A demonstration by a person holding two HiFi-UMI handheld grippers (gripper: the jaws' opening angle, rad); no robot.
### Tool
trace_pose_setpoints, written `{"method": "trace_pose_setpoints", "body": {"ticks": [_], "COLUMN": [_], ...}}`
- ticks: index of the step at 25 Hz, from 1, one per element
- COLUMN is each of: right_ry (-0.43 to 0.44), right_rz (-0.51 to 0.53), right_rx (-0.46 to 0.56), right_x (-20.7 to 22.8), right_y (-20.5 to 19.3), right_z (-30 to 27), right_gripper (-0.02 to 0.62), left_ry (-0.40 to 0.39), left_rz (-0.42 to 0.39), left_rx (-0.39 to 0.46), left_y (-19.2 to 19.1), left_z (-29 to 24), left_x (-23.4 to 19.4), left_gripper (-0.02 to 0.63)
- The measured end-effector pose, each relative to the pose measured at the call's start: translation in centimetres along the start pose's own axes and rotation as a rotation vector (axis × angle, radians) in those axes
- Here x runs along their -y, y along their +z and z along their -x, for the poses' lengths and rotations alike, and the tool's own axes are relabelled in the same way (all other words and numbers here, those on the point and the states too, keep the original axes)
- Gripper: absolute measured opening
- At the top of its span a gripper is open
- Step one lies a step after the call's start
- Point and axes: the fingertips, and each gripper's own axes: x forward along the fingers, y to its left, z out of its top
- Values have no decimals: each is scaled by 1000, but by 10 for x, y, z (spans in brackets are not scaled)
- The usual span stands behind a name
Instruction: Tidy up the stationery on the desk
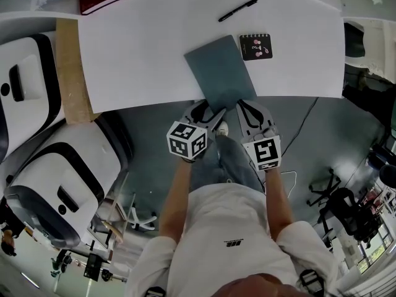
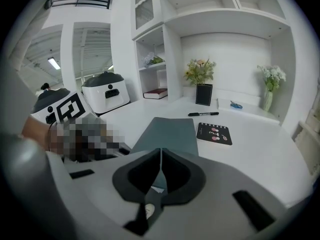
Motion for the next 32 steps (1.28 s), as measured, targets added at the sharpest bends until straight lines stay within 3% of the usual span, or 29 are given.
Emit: {"method": "trace_pose_setpoints", "body": {"ticks": [6, 14, 32], "right_ry": [-11, -16, 29], "right_rz": [-11, -11, 32], "right_rx": [-16, -21, 46], "right_x": [-1, -7, -23], "right_y": [0, 9, 69], "right_z": [-2, -4, -13], "right_gripper": [2, 2, 2], "left_ry": [-18, -20, -14], "left_rz": [49, 86, -36], "left_rx": [-2, 63, 132], "left_y": [0, 20, 82], "left_z": [0, 14, 61], "left_x": [-2, 4, 18], "left_gripper": [0, 0, 0]}}
